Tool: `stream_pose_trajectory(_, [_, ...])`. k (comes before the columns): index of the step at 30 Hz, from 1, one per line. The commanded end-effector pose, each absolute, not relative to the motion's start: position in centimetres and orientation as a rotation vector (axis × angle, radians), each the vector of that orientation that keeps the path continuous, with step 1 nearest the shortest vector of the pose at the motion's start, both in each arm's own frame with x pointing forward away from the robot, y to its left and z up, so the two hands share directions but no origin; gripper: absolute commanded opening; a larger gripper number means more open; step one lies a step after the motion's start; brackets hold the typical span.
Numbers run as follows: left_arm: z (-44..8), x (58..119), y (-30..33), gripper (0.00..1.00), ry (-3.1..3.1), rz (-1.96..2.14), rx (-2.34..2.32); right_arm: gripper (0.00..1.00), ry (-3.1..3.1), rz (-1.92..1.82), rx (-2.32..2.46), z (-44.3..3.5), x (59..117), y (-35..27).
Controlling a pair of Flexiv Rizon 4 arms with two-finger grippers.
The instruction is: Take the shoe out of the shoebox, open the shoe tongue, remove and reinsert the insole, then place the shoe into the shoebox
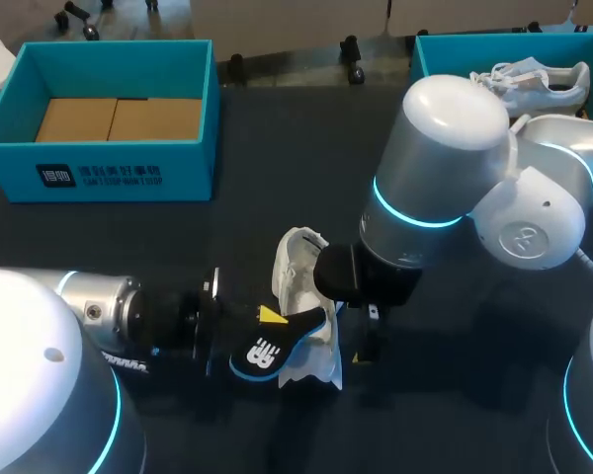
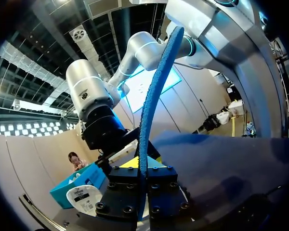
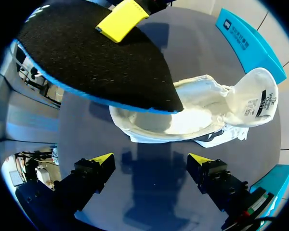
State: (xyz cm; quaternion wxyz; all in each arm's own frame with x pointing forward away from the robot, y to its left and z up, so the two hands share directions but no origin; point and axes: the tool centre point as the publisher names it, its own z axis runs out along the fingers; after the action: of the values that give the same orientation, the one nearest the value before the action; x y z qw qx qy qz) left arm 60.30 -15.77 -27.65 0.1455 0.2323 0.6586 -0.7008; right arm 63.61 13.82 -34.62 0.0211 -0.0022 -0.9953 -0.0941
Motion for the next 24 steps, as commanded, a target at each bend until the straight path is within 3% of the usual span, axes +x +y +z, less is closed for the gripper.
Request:
stream_pose_trajectory(1, [-27.3,59.8,-15.6,0.00,1.895,-2.019,0.679,1.00,-3.087,-0.290,-0.006,-34.7,63.6,13.9])
stream_pose_trajectory(24, [-27.7,59.2,-17.2,0.00,1.870,-2.061,0.798,1.00,-3.087,-0.290,-0.006,-34.7,63.6,13.9])
